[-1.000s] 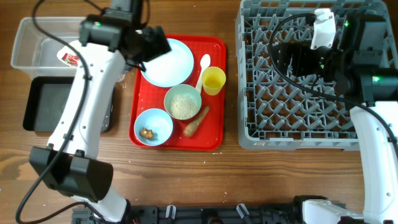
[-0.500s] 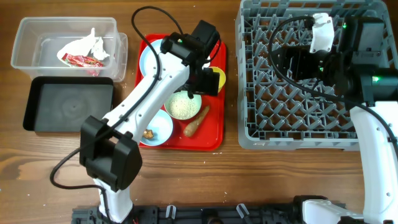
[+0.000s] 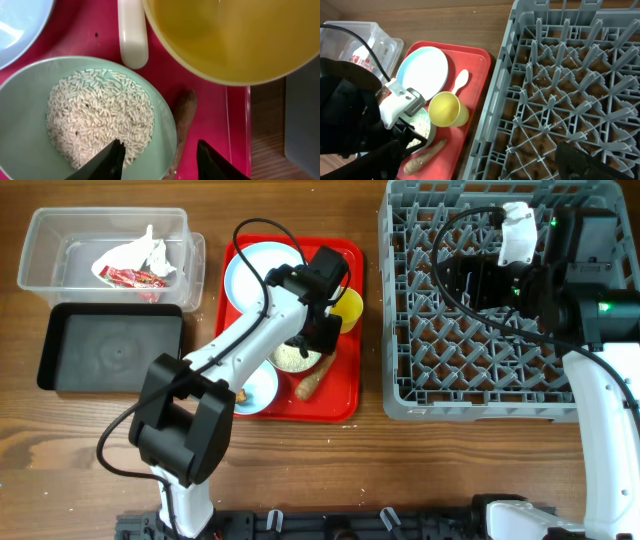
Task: Sort waste into correct bins and load items into the dishwasher rack
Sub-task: 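Grasp the light-blue bowl of rice with the left gripper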
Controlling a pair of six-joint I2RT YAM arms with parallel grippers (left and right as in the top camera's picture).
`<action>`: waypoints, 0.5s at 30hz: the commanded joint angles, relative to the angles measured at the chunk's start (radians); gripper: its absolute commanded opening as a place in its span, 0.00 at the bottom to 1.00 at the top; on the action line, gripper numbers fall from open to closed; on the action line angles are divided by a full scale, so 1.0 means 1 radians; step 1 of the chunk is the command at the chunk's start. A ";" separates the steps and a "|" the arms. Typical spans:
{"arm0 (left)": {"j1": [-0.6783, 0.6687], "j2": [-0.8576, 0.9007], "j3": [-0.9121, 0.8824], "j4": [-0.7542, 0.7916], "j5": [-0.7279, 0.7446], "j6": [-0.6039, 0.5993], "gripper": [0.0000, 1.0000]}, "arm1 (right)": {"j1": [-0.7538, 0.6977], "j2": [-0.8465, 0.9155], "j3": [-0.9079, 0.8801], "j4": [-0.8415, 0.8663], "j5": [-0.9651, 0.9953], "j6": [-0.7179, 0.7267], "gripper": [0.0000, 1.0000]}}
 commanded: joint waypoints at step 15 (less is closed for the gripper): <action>0.000 0.008 -0.142 0.187 0.011 -0.021 0.25 | 0.006 0.008 0.019 0.004 0.013 -0.020 1.00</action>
